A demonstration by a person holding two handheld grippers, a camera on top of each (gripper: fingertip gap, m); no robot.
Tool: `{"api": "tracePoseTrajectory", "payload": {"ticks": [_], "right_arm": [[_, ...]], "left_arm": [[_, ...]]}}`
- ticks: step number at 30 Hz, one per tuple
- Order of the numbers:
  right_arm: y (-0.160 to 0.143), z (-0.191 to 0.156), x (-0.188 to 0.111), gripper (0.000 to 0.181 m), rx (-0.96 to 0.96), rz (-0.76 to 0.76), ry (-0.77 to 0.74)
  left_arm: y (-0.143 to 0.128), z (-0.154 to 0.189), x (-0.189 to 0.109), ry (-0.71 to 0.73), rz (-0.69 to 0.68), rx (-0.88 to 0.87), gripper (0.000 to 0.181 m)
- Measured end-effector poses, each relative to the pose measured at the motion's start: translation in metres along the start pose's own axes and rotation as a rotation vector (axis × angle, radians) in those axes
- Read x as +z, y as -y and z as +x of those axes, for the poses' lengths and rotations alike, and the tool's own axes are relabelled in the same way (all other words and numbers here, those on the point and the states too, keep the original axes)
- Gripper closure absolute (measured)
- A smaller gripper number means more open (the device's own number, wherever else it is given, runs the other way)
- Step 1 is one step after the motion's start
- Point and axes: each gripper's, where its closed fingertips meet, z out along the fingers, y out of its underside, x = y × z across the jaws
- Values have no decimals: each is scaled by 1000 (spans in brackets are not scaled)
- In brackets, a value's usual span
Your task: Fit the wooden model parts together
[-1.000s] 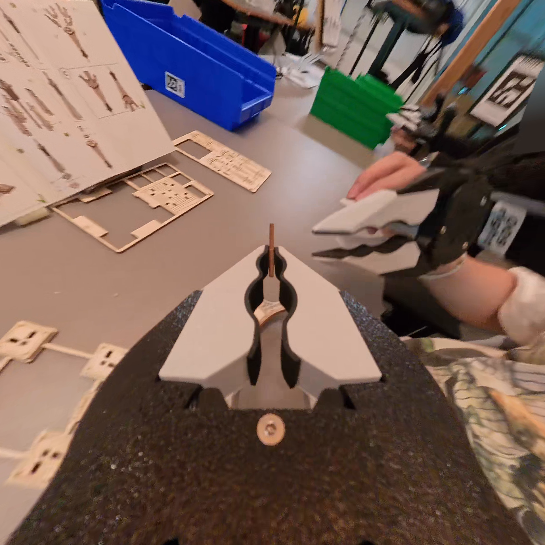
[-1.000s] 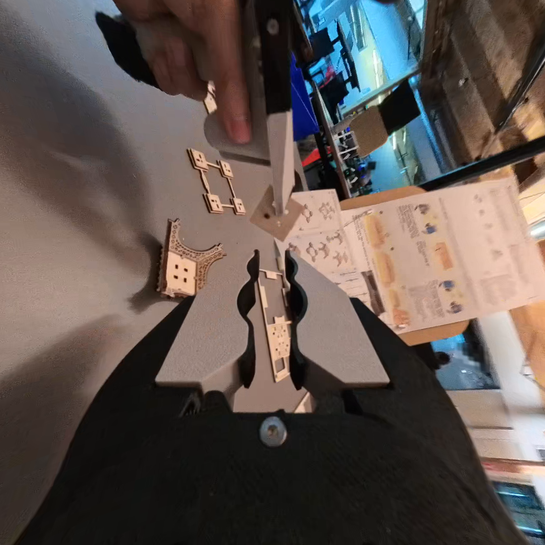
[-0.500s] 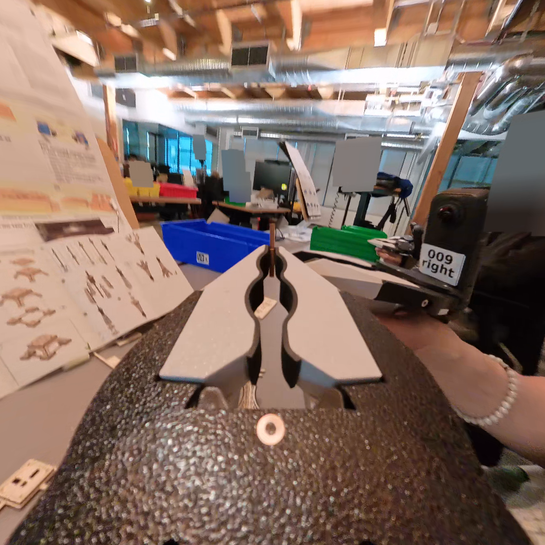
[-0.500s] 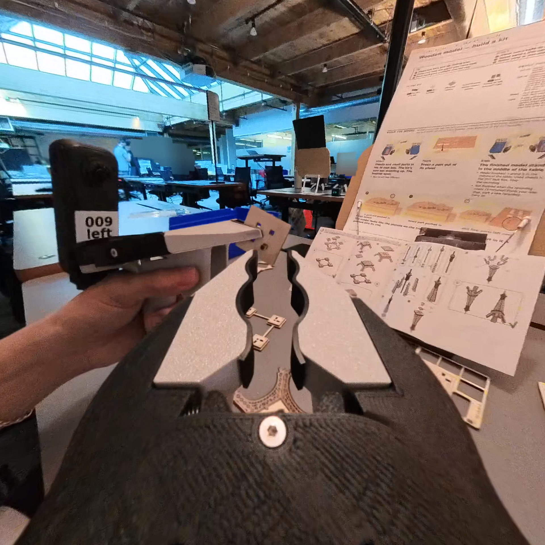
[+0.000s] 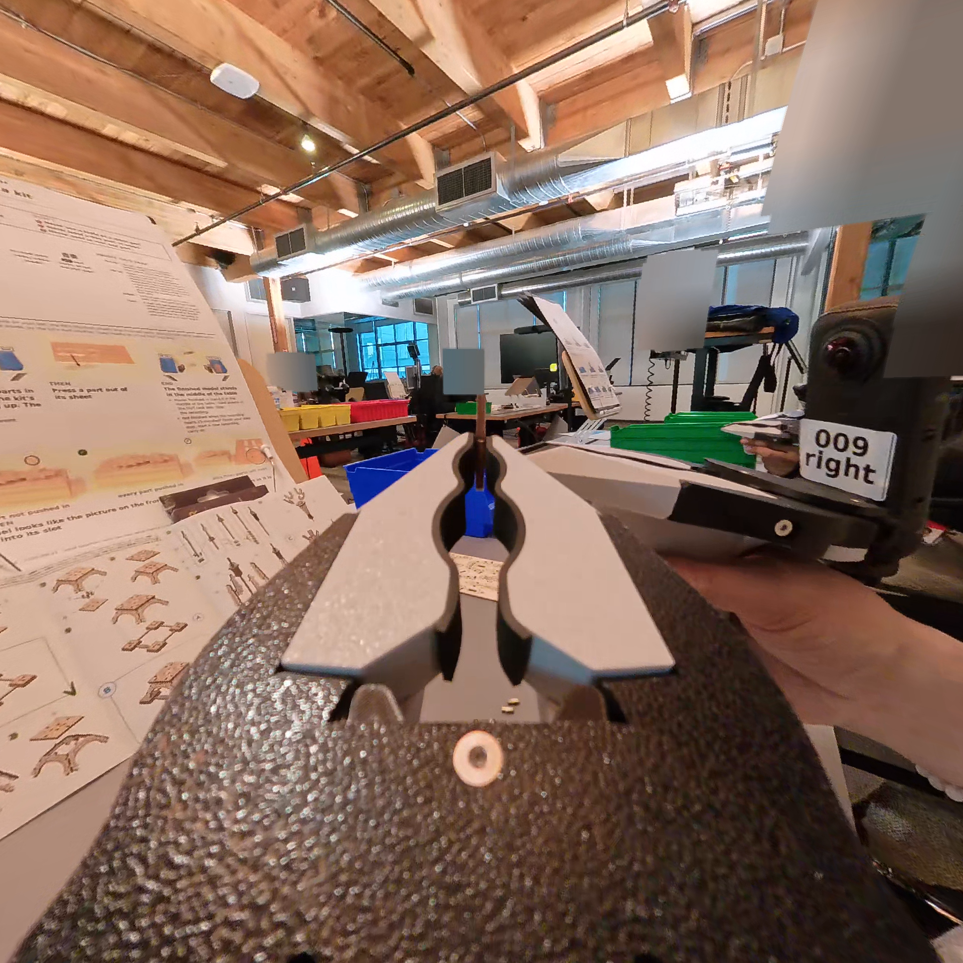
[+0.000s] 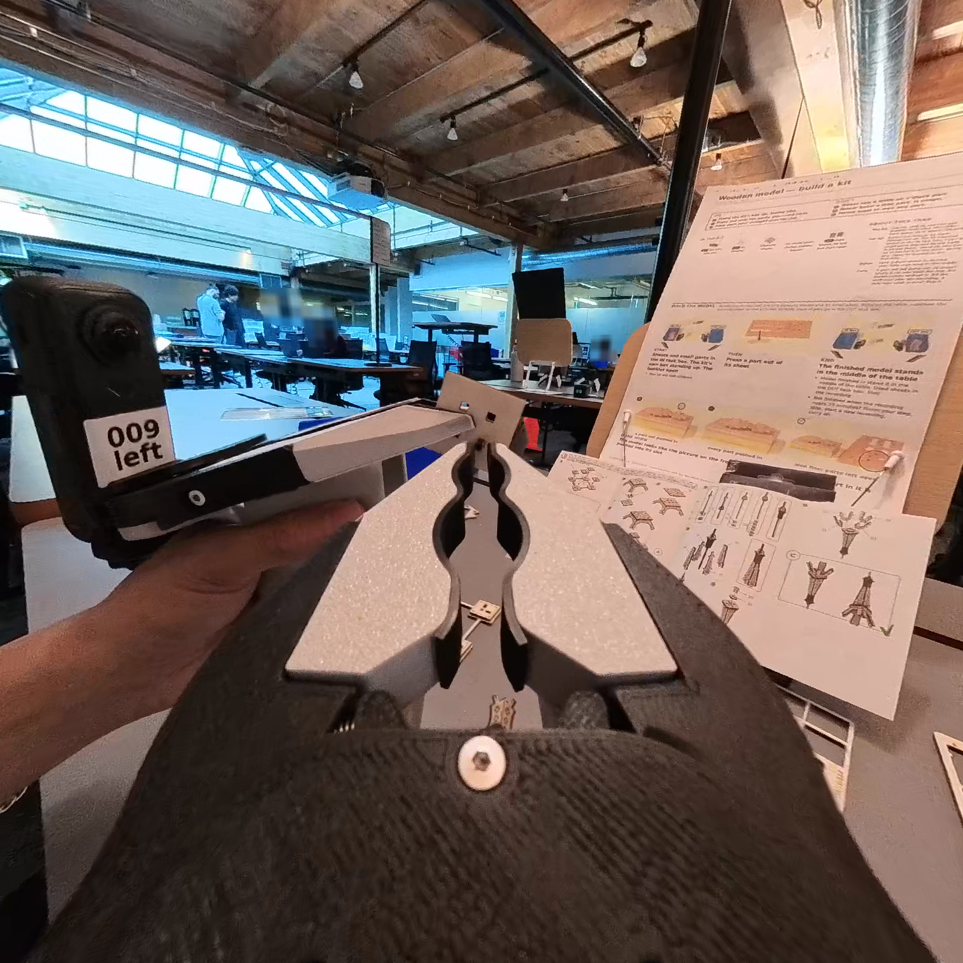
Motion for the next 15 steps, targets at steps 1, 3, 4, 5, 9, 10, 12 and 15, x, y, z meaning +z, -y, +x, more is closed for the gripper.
{"api": "tracePoseTrajectory", "payload": {"ticks": [1,3,4,5,9,10,12,15], "right_arm": [[0,0,0,179,-2,2,0],[-1,-1,1,181,-13,-2,1],[-1,-1,2,181,-30,-4,1],[-2,-2,2,181,-53,-7,0],[-6,-1,4,181,-222,-53,-12],[-7,-1,4,181,-262,-65,-11],[-5,-2,4,181,-301,-56,-16],[-3,-5,5,181,-196,-30,-8]], "left_arm": [[0,0,0,-6,0,-9,181],[0,-1,-1,-21,-1,-38,181],[0,-2,-1,-30,0,-53,181],[0,-2,-2,-38,3,-64,181],[-2,-4,-3,-48,-20,-64,181],[-2,-5,-3,-50,-30,-52,181],[1,-5,-4,-54,-24,-19,181],[13,-4,-7,-18,52,82,181]]}}
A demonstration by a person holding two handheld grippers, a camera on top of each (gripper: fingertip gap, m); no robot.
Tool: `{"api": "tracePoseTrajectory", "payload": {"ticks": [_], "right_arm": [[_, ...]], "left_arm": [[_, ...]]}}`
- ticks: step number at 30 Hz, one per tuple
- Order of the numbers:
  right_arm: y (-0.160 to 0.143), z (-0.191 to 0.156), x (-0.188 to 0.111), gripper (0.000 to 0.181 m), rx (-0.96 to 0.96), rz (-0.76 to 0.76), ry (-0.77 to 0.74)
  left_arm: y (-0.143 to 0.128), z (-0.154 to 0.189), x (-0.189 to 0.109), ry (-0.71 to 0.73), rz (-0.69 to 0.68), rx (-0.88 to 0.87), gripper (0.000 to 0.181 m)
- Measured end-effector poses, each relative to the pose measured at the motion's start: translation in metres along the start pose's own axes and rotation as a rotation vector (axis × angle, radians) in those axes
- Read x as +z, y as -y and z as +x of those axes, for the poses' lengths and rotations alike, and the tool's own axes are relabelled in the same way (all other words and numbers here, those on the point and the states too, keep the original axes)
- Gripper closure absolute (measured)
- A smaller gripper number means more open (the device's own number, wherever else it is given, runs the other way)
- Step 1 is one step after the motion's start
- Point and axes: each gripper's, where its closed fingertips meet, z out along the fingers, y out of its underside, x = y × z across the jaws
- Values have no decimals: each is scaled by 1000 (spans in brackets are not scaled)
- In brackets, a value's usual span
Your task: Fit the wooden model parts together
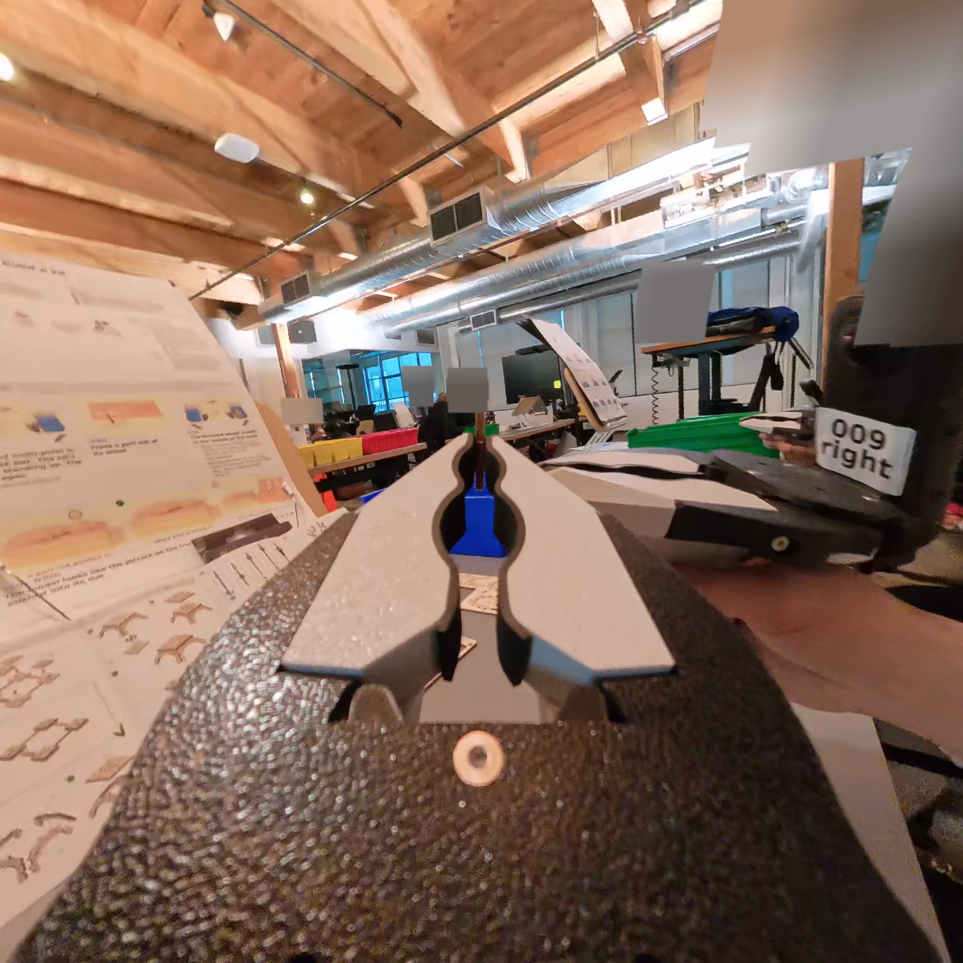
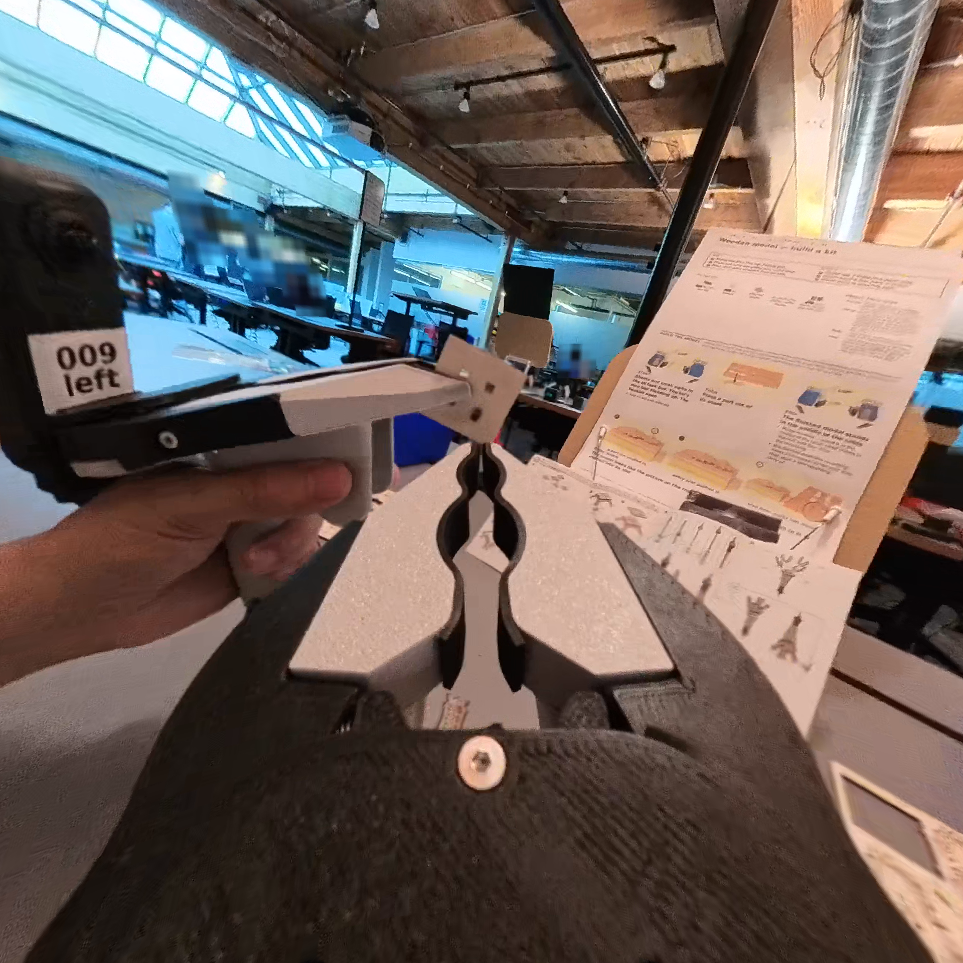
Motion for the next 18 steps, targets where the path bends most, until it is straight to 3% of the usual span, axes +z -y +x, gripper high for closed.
{"api": "tracePoseTrajectory", "payload": {"ticks": [4,10,18], "right_arm": [[4,1,-1,175,149,61,3],[12,-1,-3,174,11,79,-51],[9,5,-4,180,87,72,-80]], "left_arm": [[-1,4,2,-9,-7,-23,181],[-4,5,4,-11,22,-151,181],[-5,8,6,25,31,-110,181]]}}
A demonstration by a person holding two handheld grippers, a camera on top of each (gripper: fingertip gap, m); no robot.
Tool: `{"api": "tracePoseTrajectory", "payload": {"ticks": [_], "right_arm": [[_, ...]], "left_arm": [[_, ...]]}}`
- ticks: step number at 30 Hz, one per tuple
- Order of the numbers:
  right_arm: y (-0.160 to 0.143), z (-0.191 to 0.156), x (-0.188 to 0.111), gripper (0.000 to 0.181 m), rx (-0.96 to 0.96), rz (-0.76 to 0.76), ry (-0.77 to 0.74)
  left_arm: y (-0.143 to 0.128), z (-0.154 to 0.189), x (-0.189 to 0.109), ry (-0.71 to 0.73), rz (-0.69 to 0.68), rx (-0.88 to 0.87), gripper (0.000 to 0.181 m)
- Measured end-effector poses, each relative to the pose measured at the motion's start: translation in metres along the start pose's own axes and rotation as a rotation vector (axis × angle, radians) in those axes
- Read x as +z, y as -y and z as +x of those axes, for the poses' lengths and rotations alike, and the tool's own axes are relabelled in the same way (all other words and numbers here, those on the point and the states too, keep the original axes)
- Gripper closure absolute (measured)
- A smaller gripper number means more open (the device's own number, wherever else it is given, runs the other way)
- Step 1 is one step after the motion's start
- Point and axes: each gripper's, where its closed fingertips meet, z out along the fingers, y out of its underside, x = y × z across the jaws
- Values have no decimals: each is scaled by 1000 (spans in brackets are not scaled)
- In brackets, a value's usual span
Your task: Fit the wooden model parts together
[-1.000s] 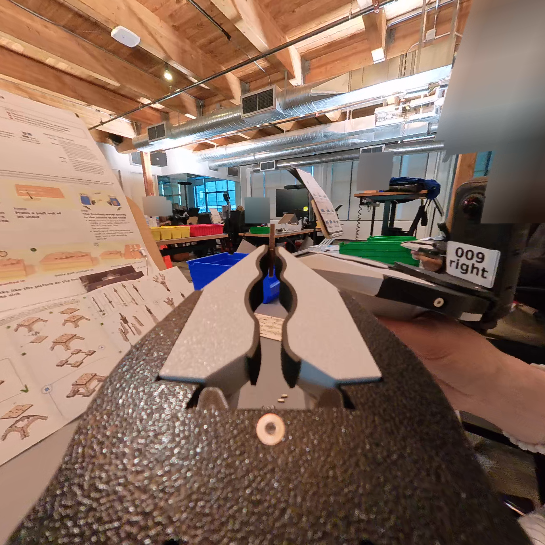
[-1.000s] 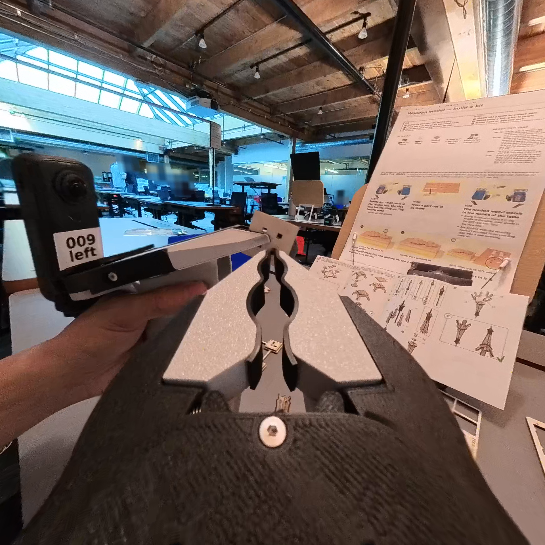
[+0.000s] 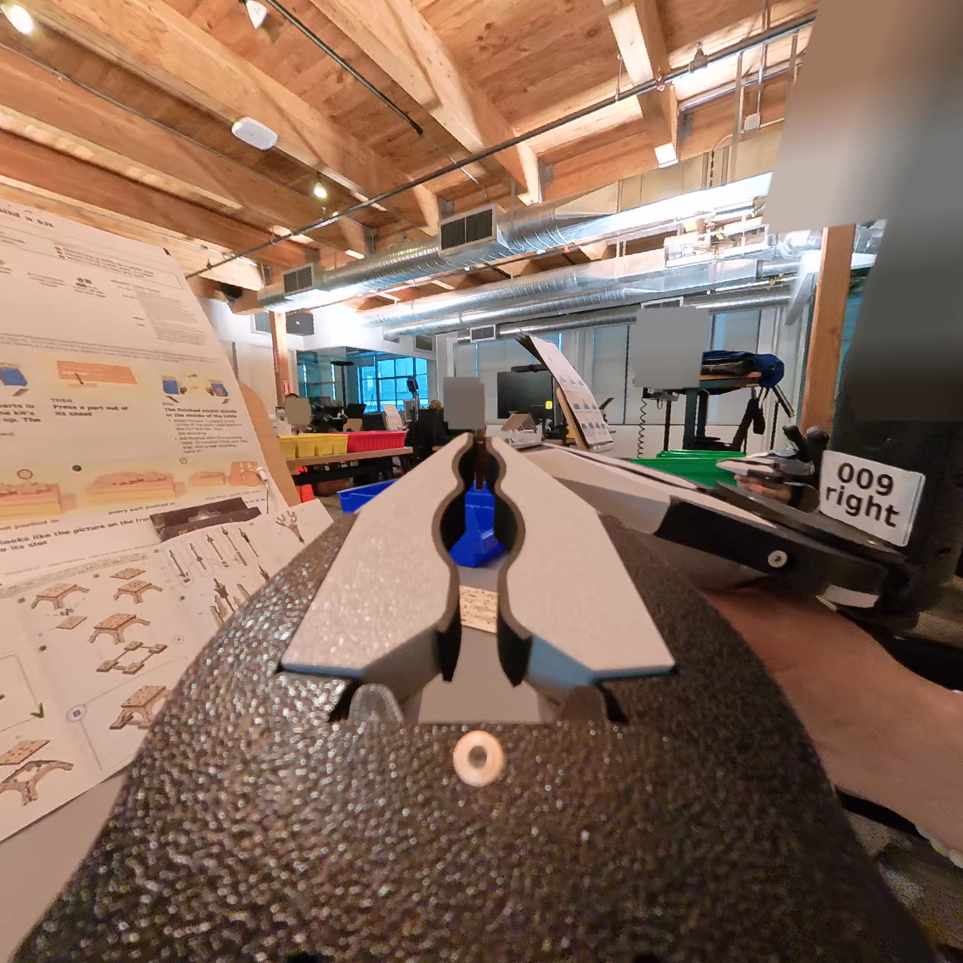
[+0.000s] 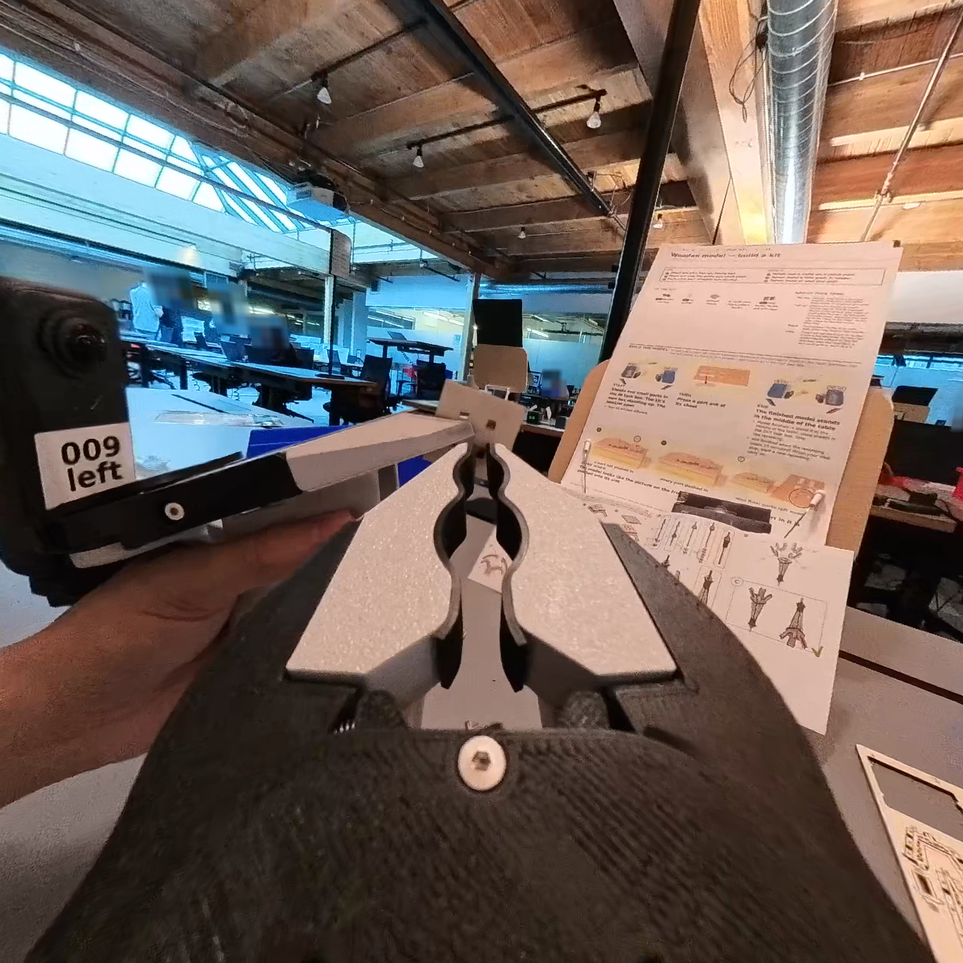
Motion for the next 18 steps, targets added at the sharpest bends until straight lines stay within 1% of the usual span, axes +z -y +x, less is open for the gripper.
{"api": "tracePoseTrajectory", "payload": {"ticks": [7,10,11,13,18], "right_arm": [[2,-3,-1,181,-5,5,14],[-1,-1,0,181,-92,-20,17],[-3,1,-1,181,-155,-35,6],[-5,6,-2,181,-342,-69,-20],[-10,2,-7,181,-860,-132,-40]], "left_arm": [[6,3,-1,-5,35,19,181],[3,2,-2,-22,9,13,181],[3,1,-2,-27,-8,22,177],[2,-5,-3,-17,-77,68,168],[-12,-5,-8,-59,-349,209,165]]}}
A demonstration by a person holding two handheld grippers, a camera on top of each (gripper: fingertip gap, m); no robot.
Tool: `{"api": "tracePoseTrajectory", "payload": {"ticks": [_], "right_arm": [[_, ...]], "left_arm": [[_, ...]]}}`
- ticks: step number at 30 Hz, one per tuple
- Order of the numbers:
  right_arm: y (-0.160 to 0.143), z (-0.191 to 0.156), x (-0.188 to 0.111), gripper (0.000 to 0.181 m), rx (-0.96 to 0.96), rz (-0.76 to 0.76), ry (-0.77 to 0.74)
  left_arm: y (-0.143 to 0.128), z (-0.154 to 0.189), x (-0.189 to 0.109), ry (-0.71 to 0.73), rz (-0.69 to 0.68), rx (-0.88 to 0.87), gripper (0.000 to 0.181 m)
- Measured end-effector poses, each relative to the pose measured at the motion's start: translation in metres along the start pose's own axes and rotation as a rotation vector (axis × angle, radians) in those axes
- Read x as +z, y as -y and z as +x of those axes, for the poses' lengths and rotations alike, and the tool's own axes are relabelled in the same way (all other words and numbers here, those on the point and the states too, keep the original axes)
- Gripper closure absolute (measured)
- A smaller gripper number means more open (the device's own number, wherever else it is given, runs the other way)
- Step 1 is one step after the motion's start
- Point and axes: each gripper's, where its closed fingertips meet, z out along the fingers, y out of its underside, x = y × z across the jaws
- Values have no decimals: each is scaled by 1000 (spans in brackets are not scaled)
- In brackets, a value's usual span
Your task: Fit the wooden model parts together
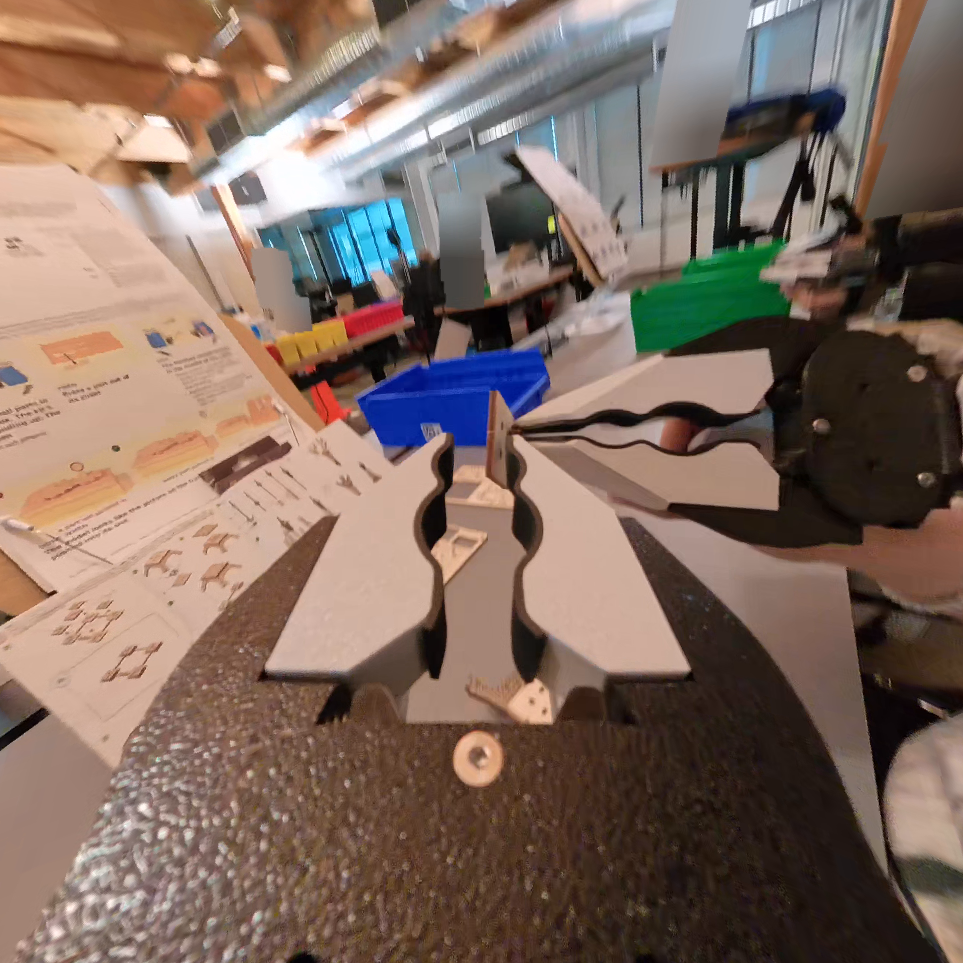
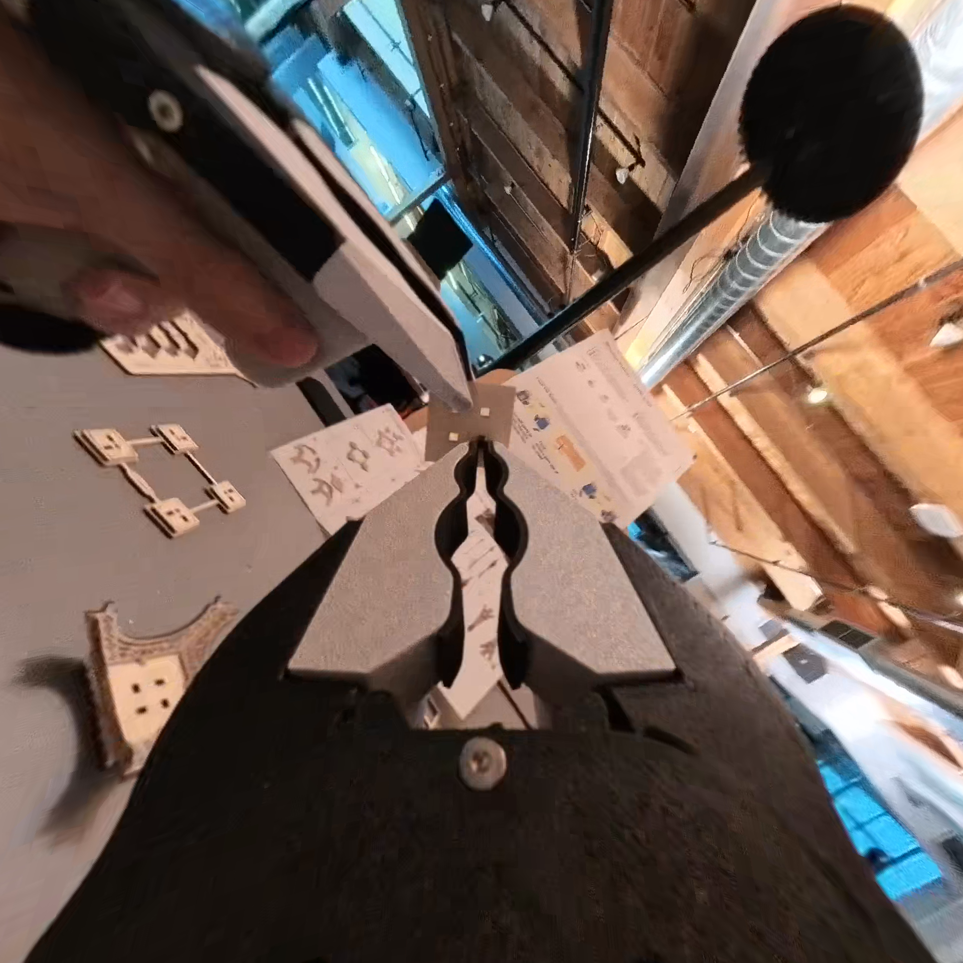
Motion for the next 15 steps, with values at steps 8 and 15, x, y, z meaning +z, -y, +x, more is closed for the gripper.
{"api": "tracePoseTrajectory", "payload": {"ticks": [8,15], "right_arm": [[2,-14,-3,181,-209,-26,28],[2,-17,-5,181,-228,-22,32]], "left_arm": [[-17,9,1,-22,-175,86,180],[-20,11,0,-35,-218,88,181]]}}
